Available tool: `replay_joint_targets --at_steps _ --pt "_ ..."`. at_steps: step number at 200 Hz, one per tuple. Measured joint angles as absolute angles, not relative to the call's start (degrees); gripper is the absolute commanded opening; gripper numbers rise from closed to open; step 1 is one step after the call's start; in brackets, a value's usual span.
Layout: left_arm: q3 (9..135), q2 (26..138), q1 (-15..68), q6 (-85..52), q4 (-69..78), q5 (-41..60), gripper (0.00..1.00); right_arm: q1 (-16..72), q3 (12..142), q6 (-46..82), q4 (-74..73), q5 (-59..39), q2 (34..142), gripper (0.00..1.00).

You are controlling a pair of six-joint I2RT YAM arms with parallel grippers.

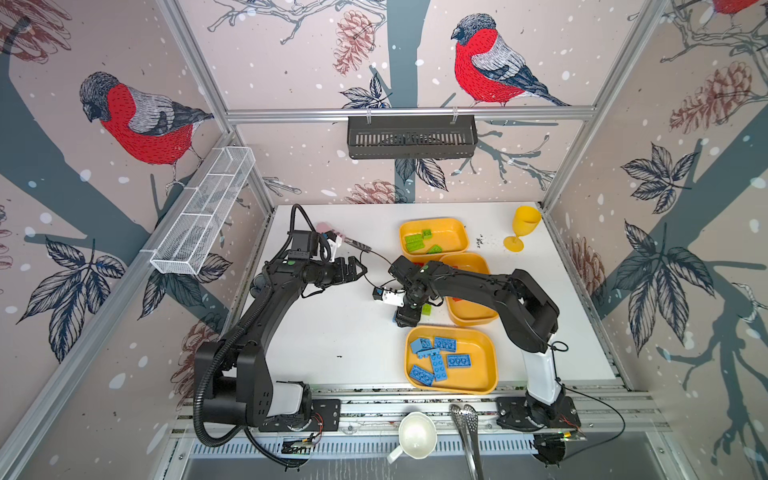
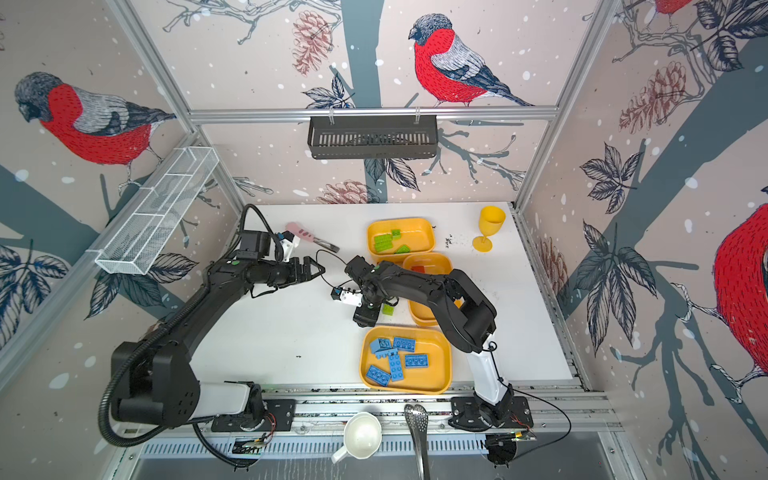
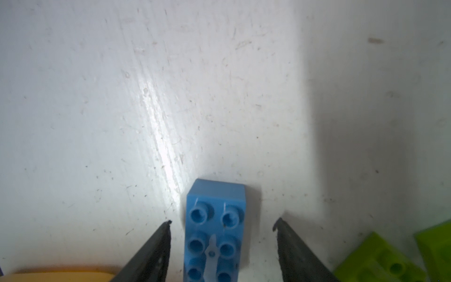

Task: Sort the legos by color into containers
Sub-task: 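Grasp the light-blue 2x2 brick with the right gripper and lift, then carry the light-blue brick to the nearest tray and release it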

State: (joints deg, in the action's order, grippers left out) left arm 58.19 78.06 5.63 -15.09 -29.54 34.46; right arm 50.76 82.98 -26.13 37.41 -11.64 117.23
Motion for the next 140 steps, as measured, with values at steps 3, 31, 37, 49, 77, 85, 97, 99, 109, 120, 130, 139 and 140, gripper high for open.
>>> replay_joint_targets --at_steps 3,31,37,49,77,85,97,99,109,120,130,139,140 --pt "58.2 78.1 5.6 -15.1 -29.6 34.5 0.95 50.8 83.0 -26.2 37.4 -11.5 117.3 0.62" --pt "58.3 79.0 5.4 -14.8 -29.8 34.5 0.95 50.9 83.5 -27.1 37.5 -8.9 118.0 0.32" --pt "58.4 79.0 5.4 -14.8 -29.9 34.5 0.95 50.9 83.6 -27.0 37.5 -8.3 118.0 0.28" --pt "58.6 79.2 5.3 -14.7 -29.8 34.5 0.95 50.6 83.9 -27.1 37.5 -7.7 117.8 0.23" --pt "58.7 79.3 5.3 -14.6 -30.2 34.6 0.95 49.7 83.8 -26.9 37.6 -7.3 114.1 0.22" --pt "58.7 79.3 5.3 -14.6 -30.2 34.6 0.95 49.4 83.5 -26.7 37.3 -7.4 111.9 0.22" --pt "58.7 79.3 5.3 -14.6 -30.2 34.8 0.95 48.9 82.5 -25.9 37.3 -7.6 108.2 0.22" --pt "58.7 79.3 5.3 -14.6 -30.2 34.8 0.95 48.8 82.3 -25.6 37.2 -7.6 107.5 0.22" --pt "58.7 79.3 5.3 -14.6 -30.1 35.0 0.95 48.2 80.9 -25.6 37.3 -7.8 104.5 0.22" --pt "58.7 79.3 5.3 -14.7 -30.0 35.5 0.95 47.4 78.7 -25.6 37.6 -8.1 100.6 0.22" --pt "58.7 79.3 5.3 -14.7 -29.7 36.0 0.95 46.6 76.5 -25.5 38.6 -8.3 96.8 0.22" --pt "58.7 79.3 5.3 -14.7 -29.3 36.4 0.95 45.9 74.4 -25.5 39.2 -8.2 93.5 0.23" --pt "58.7 79.3 5.3 -14.7 -29.3 36.4 0.95 45.9 74.2 -25.5 39.3 -8.3 93.3 0.23"
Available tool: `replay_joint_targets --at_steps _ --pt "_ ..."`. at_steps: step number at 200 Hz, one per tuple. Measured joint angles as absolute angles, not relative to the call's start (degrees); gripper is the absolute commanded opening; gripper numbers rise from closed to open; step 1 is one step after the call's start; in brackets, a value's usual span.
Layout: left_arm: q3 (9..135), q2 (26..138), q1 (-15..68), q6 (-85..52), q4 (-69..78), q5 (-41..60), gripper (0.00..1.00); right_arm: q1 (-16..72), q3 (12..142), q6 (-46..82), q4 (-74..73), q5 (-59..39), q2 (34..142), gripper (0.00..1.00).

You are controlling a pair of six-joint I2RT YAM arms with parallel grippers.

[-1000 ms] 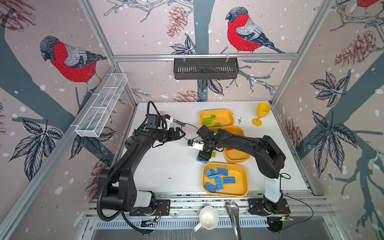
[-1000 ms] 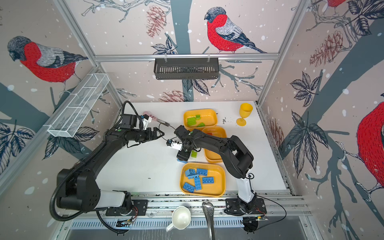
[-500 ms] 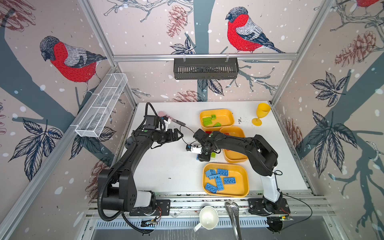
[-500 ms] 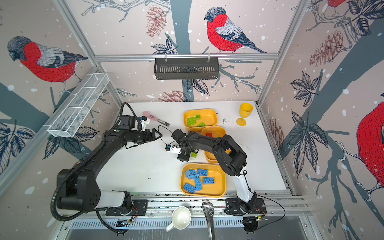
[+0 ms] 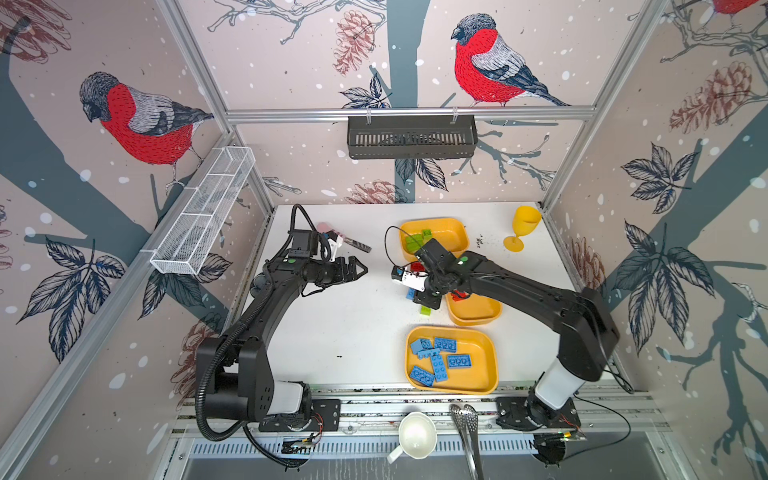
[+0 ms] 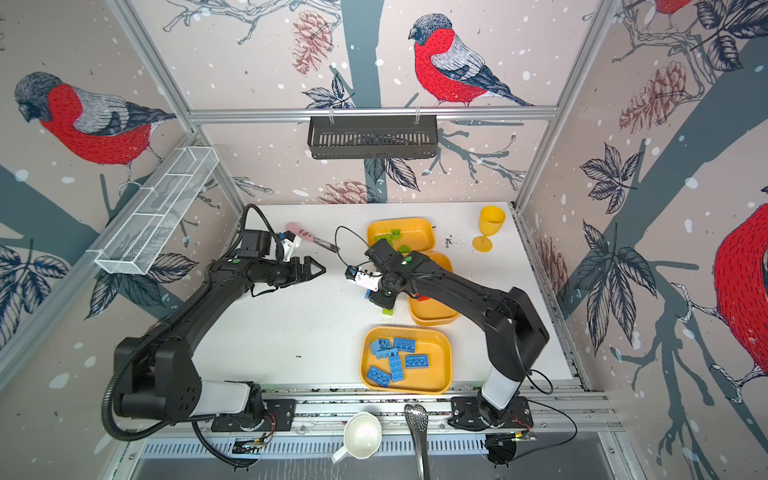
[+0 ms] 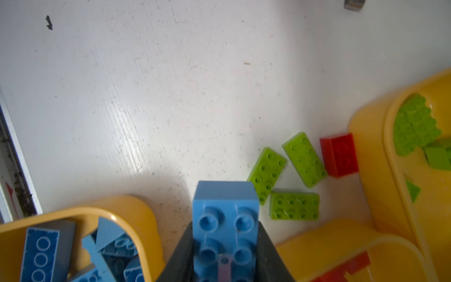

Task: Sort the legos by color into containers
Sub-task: 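Carry the light-blue brick to the nearest tray and release it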

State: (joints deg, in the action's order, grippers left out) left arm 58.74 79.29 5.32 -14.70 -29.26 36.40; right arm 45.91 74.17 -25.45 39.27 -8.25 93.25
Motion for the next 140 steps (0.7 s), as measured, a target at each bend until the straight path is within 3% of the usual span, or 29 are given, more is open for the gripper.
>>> replay_joint_targets --at_steps 83,140 --pt "60.3 82.4 5.3 -15.3 -27.3 39.7 0.95 48.5 51.1 -25.9 50.0 -8.7 68.0 0.27" --pt "62.9 85.1 5.3 -15.2 -27.3 40.4 0.95 55.7 44.2 -27.4 51.9 -9.5 67.8 0.35"
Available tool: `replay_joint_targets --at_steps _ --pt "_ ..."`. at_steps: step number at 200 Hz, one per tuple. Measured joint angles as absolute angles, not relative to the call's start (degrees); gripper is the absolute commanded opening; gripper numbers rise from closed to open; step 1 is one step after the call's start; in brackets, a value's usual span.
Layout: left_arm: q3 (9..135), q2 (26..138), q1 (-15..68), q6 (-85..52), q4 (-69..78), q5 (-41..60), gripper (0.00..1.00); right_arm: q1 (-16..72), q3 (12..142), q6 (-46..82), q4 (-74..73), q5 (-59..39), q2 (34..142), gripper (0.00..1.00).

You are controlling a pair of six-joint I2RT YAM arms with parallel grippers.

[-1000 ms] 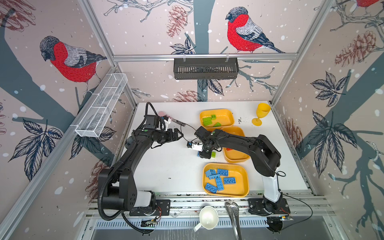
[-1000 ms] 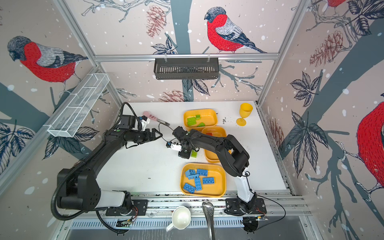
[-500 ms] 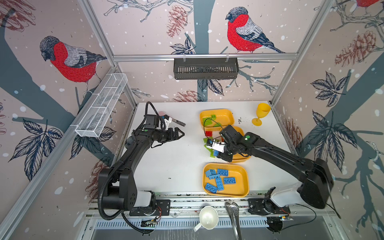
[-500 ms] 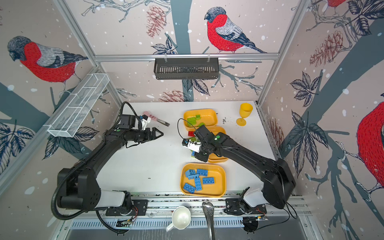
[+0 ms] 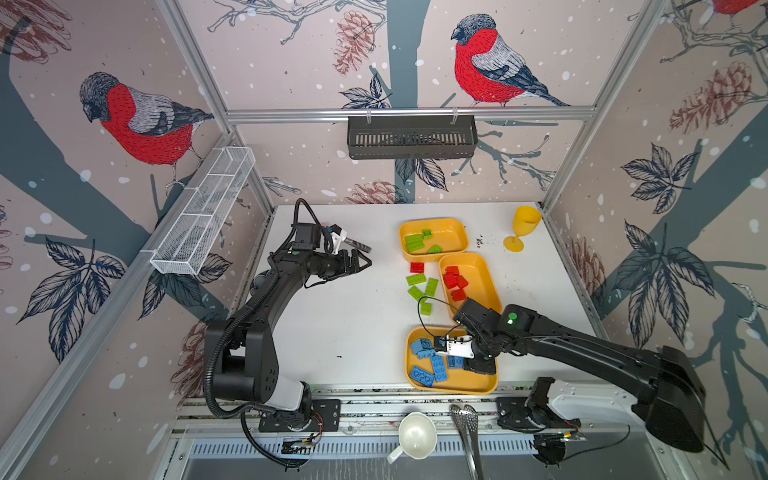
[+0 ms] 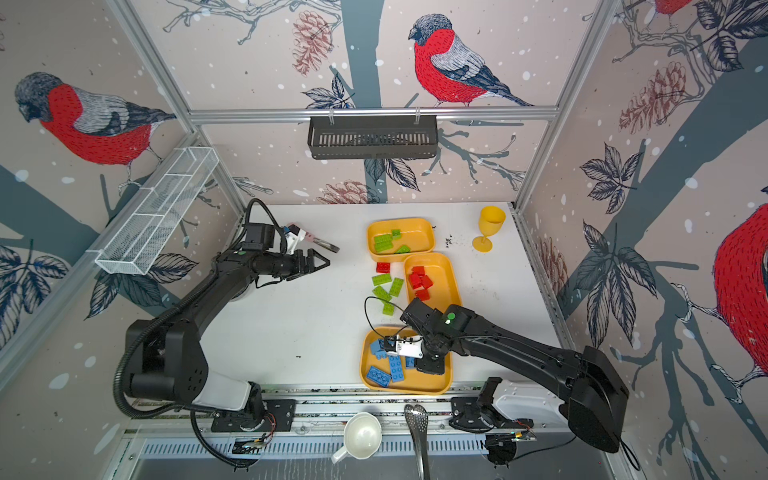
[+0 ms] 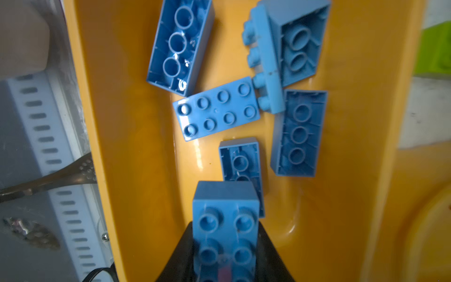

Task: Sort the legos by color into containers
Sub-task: 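Carry the light-blue brick to the nearest tray and release it, then move the right gripper back and lower over a lime-green 2x4 brick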

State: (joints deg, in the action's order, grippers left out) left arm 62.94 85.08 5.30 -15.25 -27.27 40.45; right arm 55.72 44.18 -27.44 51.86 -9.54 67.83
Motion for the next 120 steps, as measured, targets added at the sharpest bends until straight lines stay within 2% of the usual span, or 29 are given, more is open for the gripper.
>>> replay_joint_targets --at_steps 11,26,41,84,120 --pt "63.0 85.2 5.3 -15.2 -27.3 40.4 0.95 56.6 44.0 -28.1 51.9 -9.5 68.9 0.43" --pt "63.0 85.2 5.3 -15.2 -27.3 40.4 0.95 57.3 44.0 -28.6 51.9 -9.6 69.5 0.6" --pt "63.0 85.1 5.3 -15.2 -27.3 40.3 0.95 57.1 45.0 -28.7 51.9 -9.8 69.5 0.68" --pt "63.0 84.3 5.3 -15.2 -27.6 40.1 0.95 49.8 52.2 -28.3 48.1 -12.0 69.8 0.72" --pt "62.8 84.3 5.3 -15.1 -27.7 39.8 0.95 42.6 57.5 -20.1 38.4 -12.5 75.5 0.73"
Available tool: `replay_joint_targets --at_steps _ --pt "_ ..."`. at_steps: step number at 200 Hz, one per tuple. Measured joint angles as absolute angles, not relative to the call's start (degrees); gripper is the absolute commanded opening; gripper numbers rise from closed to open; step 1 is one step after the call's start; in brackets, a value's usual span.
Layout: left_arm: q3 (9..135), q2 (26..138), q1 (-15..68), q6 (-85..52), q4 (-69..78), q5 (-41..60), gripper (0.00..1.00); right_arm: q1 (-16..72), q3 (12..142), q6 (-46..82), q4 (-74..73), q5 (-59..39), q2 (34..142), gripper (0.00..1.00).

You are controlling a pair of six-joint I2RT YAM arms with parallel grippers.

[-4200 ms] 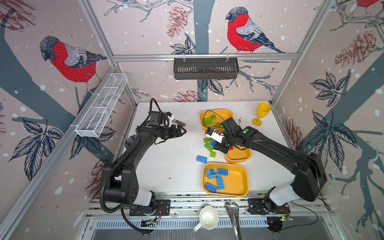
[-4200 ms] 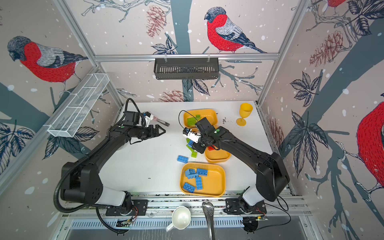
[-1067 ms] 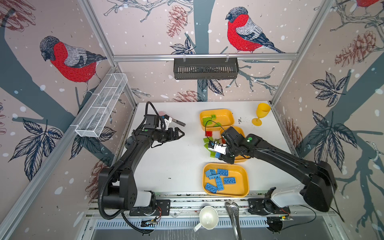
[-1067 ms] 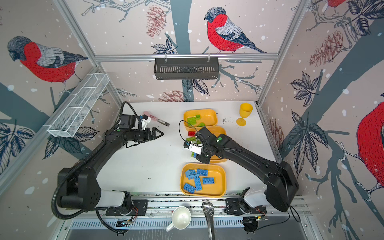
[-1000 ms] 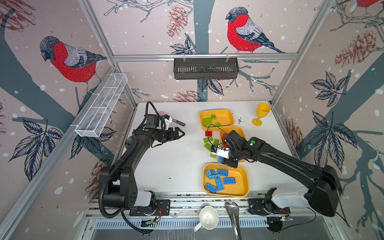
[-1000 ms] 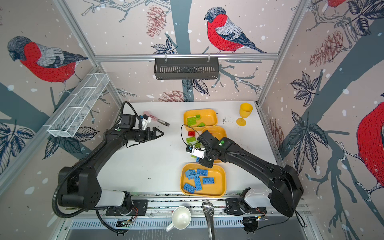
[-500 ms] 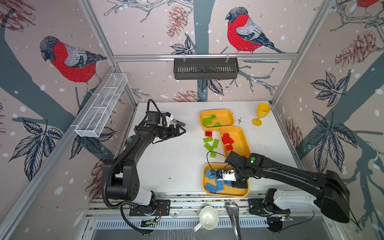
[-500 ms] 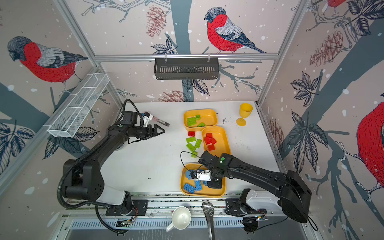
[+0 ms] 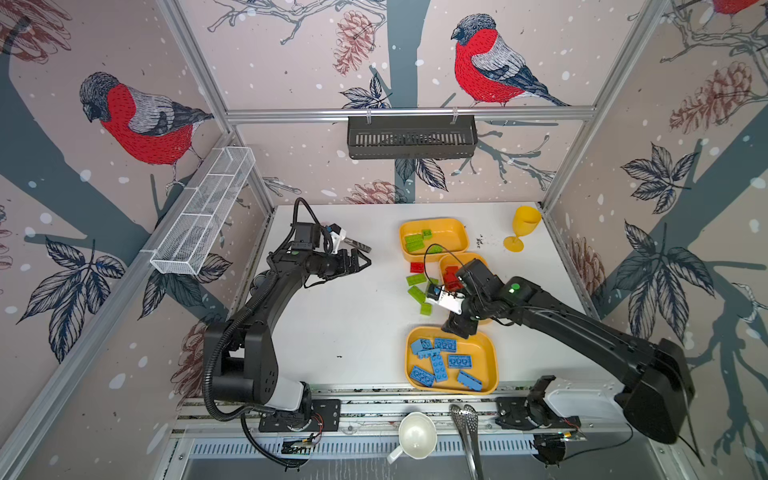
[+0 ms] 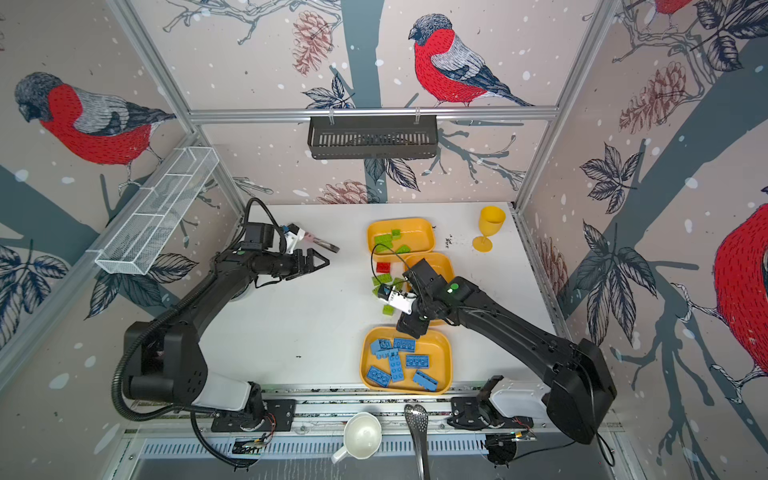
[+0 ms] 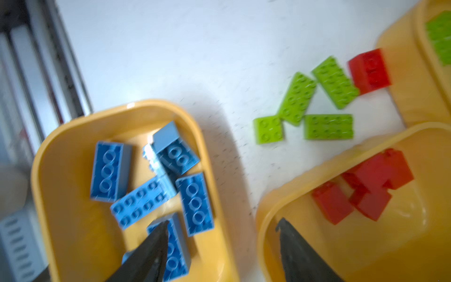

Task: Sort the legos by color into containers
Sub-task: 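Move the right gripper back and lower over a lime-green 2x4 brick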

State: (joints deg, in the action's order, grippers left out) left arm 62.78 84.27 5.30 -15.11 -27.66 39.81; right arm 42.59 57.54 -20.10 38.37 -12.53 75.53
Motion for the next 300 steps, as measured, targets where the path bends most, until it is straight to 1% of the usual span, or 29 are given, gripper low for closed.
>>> replay_joint_targets --at_steps 21,41,64,93,119,182,233,300 --pt "62.7 84.3 5.3 -15.1 -27.6 39.8 0.95 42.3 61.7 -14.2 34.3 -11.5 82.2 0.72" --pt "62.6 84.3 5.3 -15.1 -27.6 39.8 0.95 42.3 66.2 -8.9 31.8 -8.4 89.6 0.72" --pt "62.2 84.3 5.3 -15.1 -27.4 39.8 0.95 42.3 68.6 -4.4 30.2 -5.3 95.9 0.7" --pt "61.5 84.1 5.3 -15.2 -27.3 39.8 0.95 42.7 71.7 -1.5 29.2 -2.0 103.1 0.69" --pt "61.1 83.8 5.3 -15.2 -27.2 39.8 0.95 43.5 73.0 -1.1 28.3 -0.3 107.3 0.67" --pt "60.4 83.6 5.3 -15.3 -26.3 39.3 0.95 44.2 75.7 -0.3 26.1 3.6 112.7 0.58" --pt "60.4 84.0 5.3 -16.1 -26.0 39.2 0.95 44.2 77.7 -1.7 23.3 5.4 115.1 0.43" --pt "60.6 84.1 5.2 -16.1 -26.0 39.0 0.95 45.4 77.6 -3.2 23.0 6.4 114.9 0.43"
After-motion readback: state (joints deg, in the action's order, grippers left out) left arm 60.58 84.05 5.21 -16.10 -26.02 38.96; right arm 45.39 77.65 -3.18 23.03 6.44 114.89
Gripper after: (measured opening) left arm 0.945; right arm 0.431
